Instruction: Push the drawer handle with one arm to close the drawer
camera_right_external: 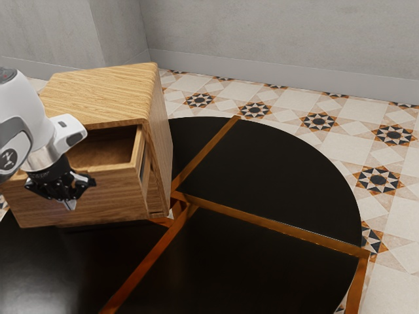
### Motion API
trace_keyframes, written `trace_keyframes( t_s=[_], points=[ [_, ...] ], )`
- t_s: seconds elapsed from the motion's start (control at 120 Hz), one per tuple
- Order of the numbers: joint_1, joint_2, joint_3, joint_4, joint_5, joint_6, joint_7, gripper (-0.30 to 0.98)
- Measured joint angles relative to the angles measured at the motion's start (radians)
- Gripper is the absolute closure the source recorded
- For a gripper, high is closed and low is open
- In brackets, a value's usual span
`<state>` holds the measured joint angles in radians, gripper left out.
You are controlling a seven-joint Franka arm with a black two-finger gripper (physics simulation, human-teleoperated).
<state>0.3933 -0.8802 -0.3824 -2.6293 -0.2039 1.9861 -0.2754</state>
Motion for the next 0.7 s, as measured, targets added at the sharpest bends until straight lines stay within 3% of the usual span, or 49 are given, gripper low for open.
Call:
trace_keyframes(
  t_s=[0.7],
  points=[
    [0.060,0.154,0.005,0.113,0.044,0.021,0.058,0.79]
  ],
)
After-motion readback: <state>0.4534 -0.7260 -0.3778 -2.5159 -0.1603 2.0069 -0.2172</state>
